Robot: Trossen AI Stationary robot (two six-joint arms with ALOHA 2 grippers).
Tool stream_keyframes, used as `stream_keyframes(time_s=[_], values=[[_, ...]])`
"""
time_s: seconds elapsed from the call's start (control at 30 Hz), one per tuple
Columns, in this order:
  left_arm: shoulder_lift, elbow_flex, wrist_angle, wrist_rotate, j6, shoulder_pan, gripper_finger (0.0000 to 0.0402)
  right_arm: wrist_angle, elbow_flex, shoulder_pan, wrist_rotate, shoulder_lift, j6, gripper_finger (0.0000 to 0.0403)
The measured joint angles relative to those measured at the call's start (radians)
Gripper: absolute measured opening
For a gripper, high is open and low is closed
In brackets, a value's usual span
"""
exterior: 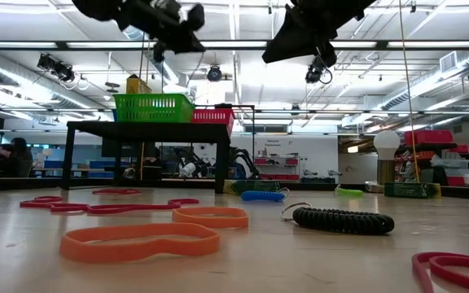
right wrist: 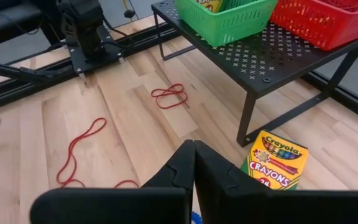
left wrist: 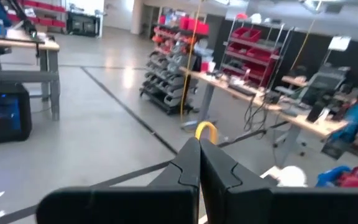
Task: Pick & Place Office Desk Supplies
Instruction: Put the yellow rubber band into the red bin
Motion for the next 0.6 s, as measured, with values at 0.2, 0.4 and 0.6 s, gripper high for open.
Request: stream_keyframes(time_s=[0.2, 0.4, 0.6], values=[[0.098, 0.000, 0.000, 0.028, -0.001, 0.066, 0.0002, 0.000, 0.000, 0.000, 0.000, 0.000, -0.006, 0.0011], [0.181, 0.000, 0.000, 0.070, 0.002, 0.076, 0.0002, 0.000, 0.000, 0.000, 0.000, 0.000, -0.006, 0.0011], [0.215, 0.000, -0.025, 0.070, 0.009, 0.076, 0.0002, 0.000, 0.000, 0.000, 0.000, 0.000, -0.006, 0.0011]])
